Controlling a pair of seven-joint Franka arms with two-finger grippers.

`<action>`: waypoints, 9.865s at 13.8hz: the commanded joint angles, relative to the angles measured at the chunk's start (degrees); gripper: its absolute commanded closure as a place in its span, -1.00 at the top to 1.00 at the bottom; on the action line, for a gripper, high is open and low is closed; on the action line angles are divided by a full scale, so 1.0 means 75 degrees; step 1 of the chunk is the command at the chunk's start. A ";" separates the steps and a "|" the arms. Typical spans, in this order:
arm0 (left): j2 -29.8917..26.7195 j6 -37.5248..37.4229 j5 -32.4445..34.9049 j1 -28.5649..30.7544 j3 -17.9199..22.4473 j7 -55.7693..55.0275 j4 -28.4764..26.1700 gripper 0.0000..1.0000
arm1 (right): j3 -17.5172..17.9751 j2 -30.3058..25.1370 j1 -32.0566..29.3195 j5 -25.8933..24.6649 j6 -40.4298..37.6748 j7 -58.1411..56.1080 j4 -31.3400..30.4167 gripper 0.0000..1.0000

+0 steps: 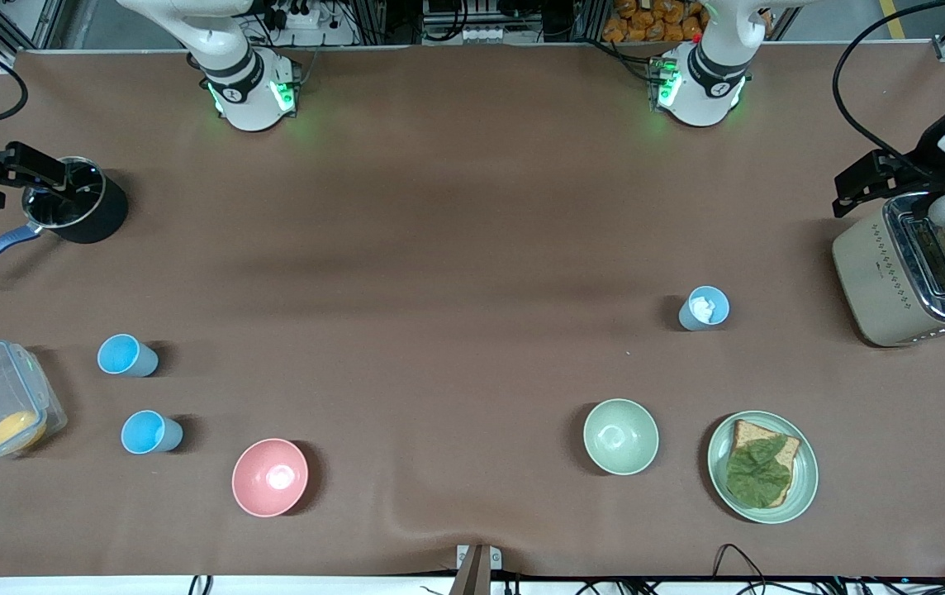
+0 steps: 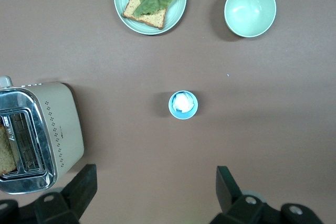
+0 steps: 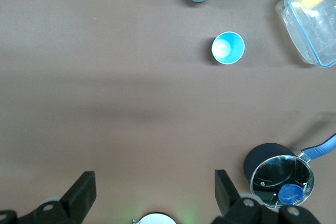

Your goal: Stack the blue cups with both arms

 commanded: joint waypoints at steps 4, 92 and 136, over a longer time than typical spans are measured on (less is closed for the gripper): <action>0.0051 -0.0181 0.0120 0.0018 -0.0007 0.0215 0.0072 1.00 | 0.0046 -0.0129 -0.0083 0.0004 -0.0050 0.0068 -0.0076 1.00; 0.2899 0.4058 0.1221 -0.2773 -0.2047 -0.5752 0.0125 1.00 | 0.0339 0.3211 0.3007 0.0906 0.1437 0.3720 0.0499 -1.00; 0.1798 0.0440 0.0308 -0.1084 -0.2093 -0.2680 0.1244 1.00 | 0.0280 0.4301 0.6399 0.0883 0.4966 0.8729 -0.0322 1.00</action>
